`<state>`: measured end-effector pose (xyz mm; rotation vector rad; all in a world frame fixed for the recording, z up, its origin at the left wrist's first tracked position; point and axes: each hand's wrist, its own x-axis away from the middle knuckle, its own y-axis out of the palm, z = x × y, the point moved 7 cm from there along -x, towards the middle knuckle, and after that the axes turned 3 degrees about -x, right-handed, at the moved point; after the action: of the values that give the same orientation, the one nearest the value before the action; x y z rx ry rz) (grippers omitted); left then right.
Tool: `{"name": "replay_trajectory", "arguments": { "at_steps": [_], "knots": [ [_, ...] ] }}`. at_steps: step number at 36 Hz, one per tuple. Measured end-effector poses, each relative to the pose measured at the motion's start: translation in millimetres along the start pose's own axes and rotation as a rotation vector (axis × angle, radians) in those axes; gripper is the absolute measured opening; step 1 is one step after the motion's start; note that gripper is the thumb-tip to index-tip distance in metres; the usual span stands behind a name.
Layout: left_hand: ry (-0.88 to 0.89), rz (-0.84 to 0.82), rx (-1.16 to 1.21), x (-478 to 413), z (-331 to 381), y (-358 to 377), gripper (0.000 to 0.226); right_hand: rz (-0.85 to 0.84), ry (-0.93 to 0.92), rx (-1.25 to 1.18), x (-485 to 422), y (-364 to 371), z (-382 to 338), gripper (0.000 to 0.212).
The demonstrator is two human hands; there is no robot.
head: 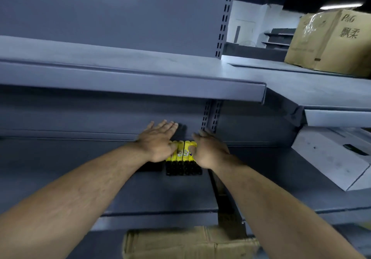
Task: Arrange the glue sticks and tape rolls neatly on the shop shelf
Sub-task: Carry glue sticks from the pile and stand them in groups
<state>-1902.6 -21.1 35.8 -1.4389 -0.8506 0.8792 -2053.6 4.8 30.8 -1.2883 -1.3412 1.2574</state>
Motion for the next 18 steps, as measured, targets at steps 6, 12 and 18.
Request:
{"name": "replay_trajectory", "arguments": {
  "at_steps": [6,12,18],
  "knots": [
    [-0.153,-0.027,-0.005,59.4,-13.1,1.6,0.072,-0.037,-0.115,-0.041,18.6,4.1,-45.3,0.064],
    [-0.301,-0.032,-0.030,138.3,-45.9,13.3,0.071,-0.052,-0.317,-0.089,39.5,21.3,-118.7,0.062],
    [-0.482,-0.021,-0.007,232.7,-97.2,14.4,0.069,-0.126,-0.486,-0.163,68.9,38.9,-214.6,0.062]
  ]
}}
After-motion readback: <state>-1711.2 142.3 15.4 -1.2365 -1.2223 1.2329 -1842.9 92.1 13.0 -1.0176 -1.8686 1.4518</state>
